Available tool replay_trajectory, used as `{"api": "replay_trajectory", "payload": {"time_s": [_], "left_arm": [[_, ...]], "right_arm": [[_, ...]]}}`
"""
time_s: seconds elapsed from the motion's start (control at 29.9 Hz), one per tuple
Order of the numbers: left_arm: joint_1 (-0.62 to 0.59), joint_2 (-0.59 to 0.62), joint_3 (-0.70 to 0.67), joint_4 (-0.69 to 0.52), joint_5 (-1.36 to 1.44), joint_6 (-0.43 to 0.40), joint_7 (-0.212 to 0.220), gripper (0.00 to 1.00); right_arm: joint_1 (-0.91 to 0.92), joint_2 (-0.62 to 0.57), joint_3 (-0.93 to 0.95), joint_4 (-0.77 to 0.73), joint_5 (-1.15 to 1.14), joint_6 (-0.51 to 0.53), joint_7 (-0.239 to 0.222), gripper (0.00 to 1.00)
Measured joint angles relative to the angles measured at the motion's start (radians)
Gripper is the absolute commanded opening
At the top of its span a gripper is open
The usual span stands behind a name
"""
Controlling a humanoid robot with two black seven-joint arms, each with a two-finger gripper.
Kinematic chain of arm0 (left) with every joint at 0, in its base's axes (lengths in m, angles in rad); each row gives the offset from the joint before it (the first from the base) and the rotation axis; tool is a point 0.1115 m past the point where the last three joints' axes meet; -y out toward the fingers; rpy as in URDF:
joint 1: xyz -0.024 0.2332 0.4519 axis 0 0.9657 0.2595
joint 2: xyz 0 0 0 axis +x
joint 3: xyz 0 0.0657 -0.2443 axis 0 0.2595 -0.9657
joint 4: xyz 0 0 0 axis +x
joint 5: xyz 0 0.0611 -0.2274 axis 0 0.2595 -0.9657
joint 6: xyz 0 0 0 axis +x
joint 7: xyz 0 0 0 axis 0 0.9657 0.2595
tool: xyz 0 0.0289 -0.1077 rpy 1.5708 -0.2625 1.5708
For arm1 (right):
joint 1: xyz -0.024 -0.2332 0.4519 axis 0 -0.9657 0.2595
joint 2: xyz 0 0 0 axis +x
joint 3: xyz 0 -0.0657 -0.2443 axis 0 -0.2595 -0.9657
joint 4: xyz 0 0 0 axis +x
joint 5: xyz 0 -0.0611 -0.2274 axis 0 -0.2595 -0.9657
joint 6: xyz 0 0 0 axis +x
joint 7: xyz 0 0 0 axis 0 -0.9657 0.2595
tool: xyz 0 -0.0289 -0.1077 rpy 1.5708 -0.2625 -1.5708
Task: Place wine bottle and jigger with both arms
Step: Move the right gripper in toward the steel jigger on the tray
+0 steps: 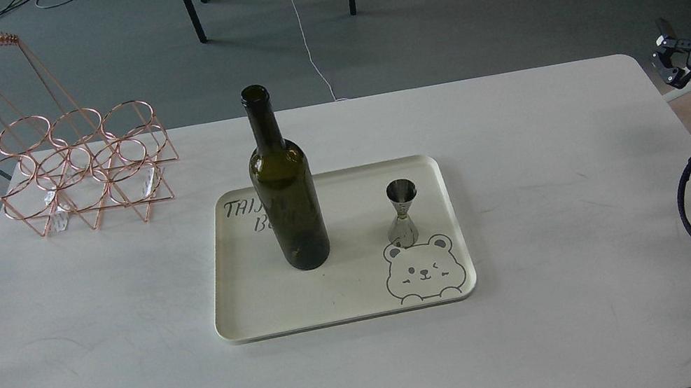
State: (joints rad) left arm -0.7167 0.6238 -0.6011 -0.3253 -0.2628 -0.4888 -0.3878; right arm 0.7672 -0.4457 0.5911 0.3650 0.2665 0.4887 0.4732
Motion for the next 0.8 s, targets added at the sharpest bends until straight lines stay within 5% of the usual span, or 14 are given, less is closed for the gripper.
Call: {"api": "replay_trajectory", "payload": {"time_s": [0.5,0.67,0.8], "left_arm": [[-0.012,-0.02,-0.014,-0.009,-0.007,0.0,-0.007,0.99],[-0.012,-0.034,-0.017,-0.01,-0.007,0.0,-0.01,0.99],[-0.012,-0.04,-0.018,-0.011,-0.009,0.0,-0.012,0.99]], "right_arm": [[0.044,-0.013,-0.016,0.055,-0.033,0.0,0.001,0.99],[0.075,-0.085,-0.038,0.172,-0.261,-0.012,0.001,0.99],[0.078,-0.174,-0.043,0.369,-0.466,-0.12,0.001,0.99]]}}
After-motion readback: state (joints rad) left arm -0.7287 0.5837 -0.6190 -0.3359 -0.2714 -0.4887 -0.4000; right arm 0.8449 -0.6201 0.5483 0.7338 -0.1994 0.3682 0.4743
